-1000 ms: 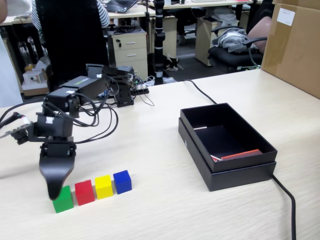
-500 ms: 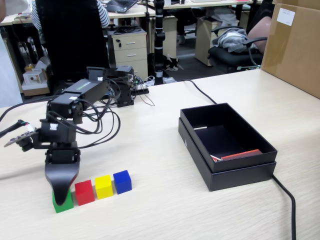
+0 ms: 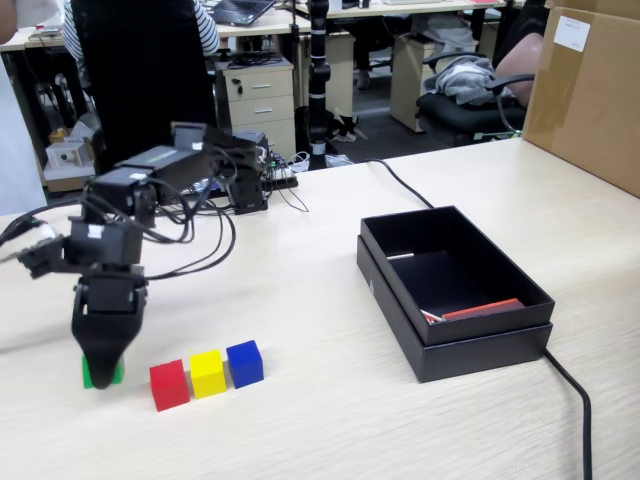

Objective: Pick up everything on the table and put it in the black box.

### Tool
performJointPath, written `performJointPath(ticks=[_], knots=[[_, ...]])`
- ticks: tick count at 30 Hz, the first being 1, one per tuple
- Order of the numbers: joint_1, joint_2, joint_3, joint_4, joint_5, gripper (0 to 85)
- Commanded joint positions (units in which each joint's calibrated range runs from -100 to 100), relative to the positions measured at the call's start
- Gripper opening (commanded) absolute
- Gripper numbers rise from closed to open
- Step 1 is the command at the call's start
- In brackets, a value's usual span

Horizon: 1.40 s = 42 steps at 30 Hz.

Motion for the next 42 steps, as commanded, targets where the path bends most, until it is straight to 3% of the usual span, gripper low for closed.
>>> performJointPath(ticks=[1,9,14,17,18,22,24,28,31,34,39,42], knots=[[-0.2,-24.1,-4.0,0.9,1.8,0.9],[7.2,-55.1,-23.7,-10.2,8.3,0.9],[18.6,-65.8,-29.4,-10.7,13.5,0.9],[27.9,-61.5,-27.8,-10.7,17.0,1.1],[32.8,-50.7,-22.8,-10.7,19.6,1.1],[36.6,-22.2,-4.8,-10.7,21.6,1.2],[36.8,-15.1,-0.9,-10.7,21.6,5.9],[36.8,-8.1,1.7,-10.7,21.8,6.8],[36.6,-4.0,1.4,-13.1,22.2,28.7],[36.2,-9.6,-0.2,-14.0,22.3,43.2],[33.3,-35.6,-6.6,-14.0,21.7,43.1],[27.2,-49.6,-9.8,-14.9,18.6,43.1]])
